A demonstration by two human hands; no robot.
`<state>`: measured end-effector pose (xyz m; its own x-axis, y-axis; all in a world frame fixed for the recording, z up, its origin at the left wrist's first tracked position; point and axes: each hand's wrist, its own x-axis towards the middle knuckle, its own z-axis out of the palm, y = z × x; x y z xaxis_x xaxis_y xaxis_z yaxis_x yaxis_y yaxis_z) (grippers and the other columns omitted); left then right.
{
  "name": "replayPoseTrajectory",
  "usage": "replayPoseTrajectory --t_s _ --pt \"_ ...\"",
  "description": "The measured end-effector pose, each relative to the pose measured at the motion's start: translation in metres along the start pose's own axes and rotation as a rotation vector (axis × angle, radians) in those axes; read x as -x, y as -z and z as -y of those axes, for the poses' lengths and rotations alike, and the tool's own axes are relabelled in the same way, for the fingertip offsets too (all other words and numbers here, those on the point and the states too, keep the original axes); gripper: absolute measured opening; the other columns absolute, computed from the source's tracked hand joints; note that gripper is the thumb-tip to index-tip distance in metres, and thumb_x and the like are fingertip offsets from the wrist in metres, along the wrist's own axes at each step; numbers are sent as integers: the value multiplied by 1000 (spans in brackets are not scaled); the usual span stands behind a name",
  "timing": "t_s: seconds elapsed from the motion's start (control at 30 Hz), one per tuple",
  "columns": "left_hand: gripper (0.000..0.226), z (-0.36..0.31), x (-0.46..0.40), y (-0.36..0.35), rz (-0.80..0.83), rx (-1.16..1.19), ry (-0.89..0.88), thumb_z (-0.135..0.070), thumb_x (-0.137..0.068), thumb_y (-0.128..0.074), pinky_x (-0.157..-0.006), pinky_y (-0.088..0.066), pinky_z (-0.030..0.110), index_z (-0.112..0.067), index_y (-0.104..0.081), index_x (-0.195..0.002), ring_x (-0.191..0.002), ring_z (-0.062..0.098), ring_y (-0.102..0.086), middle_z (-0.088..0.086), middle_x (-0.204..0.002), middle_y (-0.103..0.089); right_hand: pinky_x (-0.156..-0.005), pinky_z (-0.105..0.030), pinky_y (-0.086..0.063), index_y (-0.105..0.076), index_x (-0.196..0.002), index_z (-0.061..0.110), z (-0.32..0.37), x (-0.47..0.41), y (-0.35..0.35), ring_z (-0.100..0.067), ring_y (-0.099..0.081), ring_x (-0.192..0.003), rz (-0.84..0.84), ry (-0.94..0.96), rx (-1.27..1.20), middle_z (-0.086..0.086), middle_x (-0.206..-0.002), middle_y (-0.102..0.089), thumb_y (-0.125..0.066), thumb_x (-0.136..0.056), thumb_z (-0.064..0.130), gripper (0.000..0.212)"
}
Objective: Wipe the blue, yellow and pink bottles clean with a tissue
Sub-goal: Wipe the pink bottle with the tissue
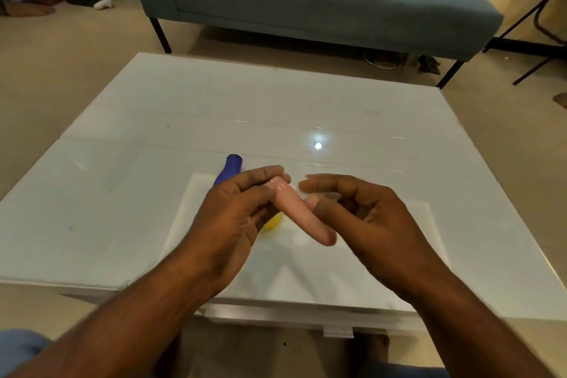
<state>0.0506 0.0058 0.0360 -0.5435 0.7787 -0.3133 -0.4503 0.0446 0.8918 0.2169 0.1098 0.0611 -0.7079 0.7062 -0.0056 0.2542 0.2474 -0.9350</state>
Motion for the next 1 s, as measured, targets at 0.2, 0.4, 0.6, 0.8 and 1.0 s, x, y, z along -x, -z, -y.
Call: replayPoseTrajectory --t_s 0.2,0.4,0.6,0.8,1.0 --pt "32 -7 -1 2 5 169 45 -8 -102 -50 -99 -57 36 -9 -67 -130 -116 27 -70 9 -125 -74 -115 -17 -46 -39 -157 50 -7 7 -8 8 -42 -147 184 207 261 36 -161 -36 -83 -78 59 91" --pt "32 -4 3 -4 -9 219 29 -17 -99 -55 -86 -63 34 -11 -67 -128 -102 27 -75 14 -120 -75 -119 -26 -45 -38 -163 30 -21 2 -18 -4 -38 -155 73 440 293 17 -171 -35 -77 -95 42 79" --pt "36 -5 7 -6 54 113 10 -23 -93 -60 -91 -61 31 -10 -68 -126 -95 17 -76 -3 -100 -80 -119 -12 -36 -33 -166 23 -16 6 -21 -2 -27 -160 159 467 380 14 -177 -20 -75 -97 47 85" --pt "32 -9 8 -3 18 122 100 -21 -99 -59 -89 -61 32 -8 -67 -127 -97 21 -75 10 -107 -78 -124 -19 -37 -32 -167 20 -19 6 -18 -6 -28 -161 152 482 440 5 -177 -23 -70 -101 41 79" --pt "60 -10 14 -8 27 230 123 -16 -99 -58 -81 -63 31 -12 -37 -155 -84 16 -76 8 -99 -78 -120 -26 -44 -16 -171 24 -22 6 -17 -8 -21 -163 247 484 538 9 -180 -5 -78 -93 49 102"
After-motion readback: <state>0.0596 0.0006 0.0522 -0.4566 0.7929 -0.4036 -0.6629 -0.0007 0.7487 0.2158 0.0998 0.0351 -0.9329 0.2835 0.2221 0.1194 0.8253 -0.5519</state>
